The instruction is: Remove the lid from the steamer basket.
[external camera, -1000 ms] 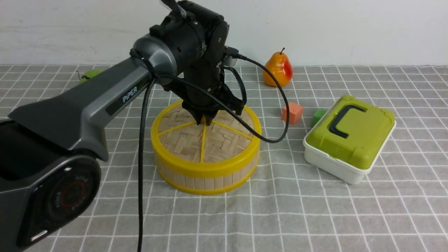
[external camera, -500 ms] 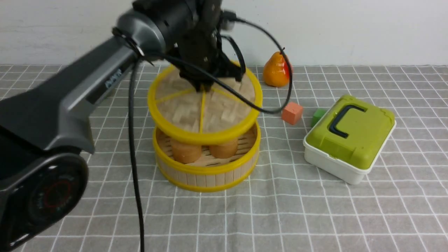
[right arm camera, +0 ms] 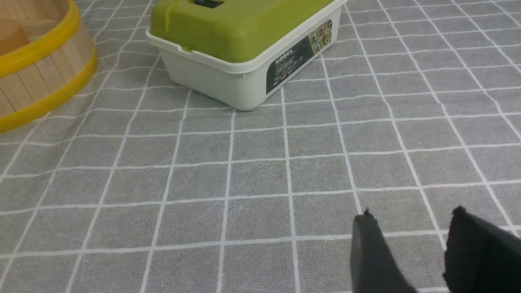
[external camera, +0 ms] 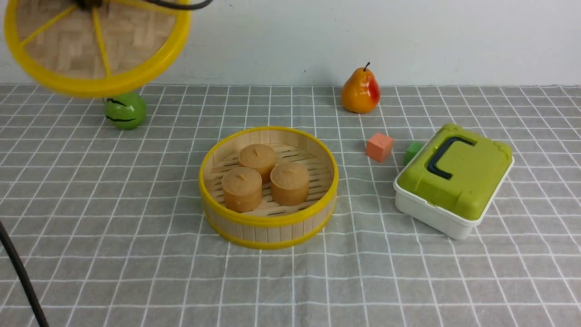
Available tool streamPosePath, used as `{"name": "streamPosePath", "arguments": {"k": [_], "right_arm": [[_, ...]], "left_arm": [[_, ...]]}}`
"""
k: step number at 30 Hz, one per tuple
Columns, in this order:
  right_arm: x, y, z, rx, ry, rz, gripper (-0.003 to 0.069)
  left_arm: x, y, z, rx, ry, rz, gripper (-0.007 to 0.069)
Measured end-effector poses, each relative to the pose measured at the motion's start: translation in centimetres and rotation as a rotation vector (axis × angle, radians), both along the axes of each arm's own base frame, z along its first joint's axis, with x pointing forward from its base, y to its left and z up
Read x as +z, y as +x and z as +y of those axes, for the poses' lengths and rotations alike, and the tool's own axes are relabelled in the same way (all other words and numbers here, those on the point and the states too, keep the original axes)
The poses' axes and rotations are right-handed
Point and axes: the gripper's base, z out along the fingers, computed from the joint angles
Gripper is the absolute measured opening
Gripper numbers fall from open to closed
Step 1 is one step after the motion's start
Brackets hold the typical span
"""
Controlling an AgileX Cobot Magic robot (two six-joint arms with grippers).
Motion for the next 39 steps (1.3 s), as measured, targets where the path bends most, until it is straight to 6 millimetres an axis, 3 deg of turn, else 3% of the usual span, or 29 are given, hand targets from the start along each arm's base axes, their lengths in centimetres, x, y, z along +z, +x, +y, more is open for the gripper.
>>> {"name": "streamPosePath", "arguments": {"k": [2,4,9,15,17,20,22,25,29,32,34,36,37,39], "right_arm": [[0.0,0.0,0.0,0.000,0.000,0.000,0.0242],[0.0,0.0,0.0,0.000,0.000,0.000,0.0242],[0.0,0.0,0.0,0.000,0.000,0.000,0.0244],[0.0,0.0,0.0,0.000,0.000,0.000,0.0244],[0.0,0.0,0.0,0.000,0.000,0.000,0.0244],[0.0,0.0,0.0,0.000,0.000,0.000,0.0244],[0.0,0.0,0.0,0.000,0.000,0.000,0.0244],[0.0,0.0,0.0,0.000,0.000,0.000,0.0244],[0.0,0.0,0.0,0.000,0.000,0.000,0.0244],[0.0,0.0,0.0,0.000,0.000,0.000,0.0244],[0.0,0.0,0.0,0.000,0.000,0.000,0.0244],[0.0,0.0,0.0,0.000,0.000,0.000,0.0244],[0.0,0.0,0.0,0.000,0.000,0.000,0.0244],[0.0,0.0,0.0,0.000,0.000,0.000,0.0244]], "left_arm": [[-2.9,0.7,1.6,0.038,-0.036,0.071,0.0107],[-7.4,1.6,2.7,0.070,-0.078,0.139,0.0107],[-14.8,2.7,2.3,0.119,-0.148,0.193,0.0107],[-18.7,3.7,2.0,0.171,-0.212,0.227,0.0113],[-19.0,3.7,2.0,0.172,-0.212,0.232,0.0128],[-19.0,3.8,2.0,0.170,-0.212,0.224,0.0219],[-18.1,3.6,2.0,0.167,-0.217,0.205,0.0272],[-16.1,3.0,1.9,0.161,-0.224,0.162,0.0273],[-6.9,-0.9,1.8,0.095,-0.239,-0.045,0.0106],[0.3,-6.2,1.5,0.038,-0.270,-0.259,-0.0013],[3.6,-10.2,1.5,0.005,-0.273,-0.381,-0.0013],[5.1,-13.0,1.5,-0.014,-0.266,-0.451,-0.0013],[6.6,-16.8,1.5,-0.038,-0.248,-0.532,-0.0013],[6.6,-21.0,1.6,-0.059,-0.228,-0.606,-0.0013]]}}
